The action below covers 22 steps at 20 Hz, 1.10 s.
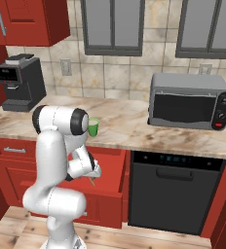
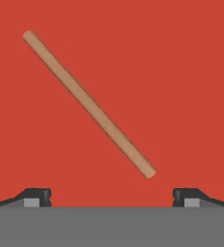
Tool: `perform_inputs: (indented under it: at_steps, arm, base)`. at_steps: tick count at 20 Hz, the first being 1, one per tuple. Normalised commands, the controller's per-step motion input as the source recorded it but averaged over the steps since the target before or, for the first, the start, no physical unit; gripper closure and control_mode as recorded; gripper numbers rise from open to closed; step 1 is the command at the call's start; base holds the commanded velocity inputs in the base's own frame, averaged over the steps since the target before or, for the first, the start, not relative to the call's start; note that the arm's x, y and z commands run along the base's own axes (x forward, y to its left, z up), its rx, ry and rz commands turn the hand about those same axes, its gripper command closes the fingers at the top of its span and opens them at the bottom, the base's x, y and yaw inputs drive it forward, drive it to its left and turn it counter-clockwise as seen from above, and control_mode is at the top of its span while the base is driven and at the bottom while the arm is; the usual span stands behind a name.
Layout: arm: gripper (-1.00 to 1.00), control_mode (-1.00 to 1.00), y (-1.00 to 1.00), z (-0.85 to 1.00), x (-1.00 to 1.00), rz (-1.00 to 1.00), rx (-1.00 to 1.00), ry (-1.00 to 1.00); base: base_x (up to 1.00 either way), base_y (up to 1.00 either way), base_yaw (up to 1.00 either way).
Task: Pick up the straw from the left drawer and put it inside the smoothie cup.
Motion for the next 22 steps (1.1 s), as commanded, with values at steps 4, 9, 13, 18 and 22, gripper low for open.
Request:
perform_inputs:
  at_steps: [4,9,13,18,22]
  arm:
    - [-1.00,-1.00,0.00,-0.16,0.31,0.00,0.00,0.00]
    - [-1.00,-1.00,0.00,-0.13,0.35,0.00,0.00,0.00]
    - [-1.00,-1.00,0.00,-0.09,0.37,0.00,0.00,0.00]
    - [-1.00,-1.00,0.00,-0.09,0.34,0.00,0.00,0.00]
    - [-1.00,-1.00,0.00,-0.08,0.28,0.00,0.00,0.00]
  base:
    - [0.00,0.00,0.00]
    - [0.00,0.00,0.00]
    - [0.00,0.00,0.00]
    - [0.00,0.00,0.00]
    - [0.00,0.00,0.00]
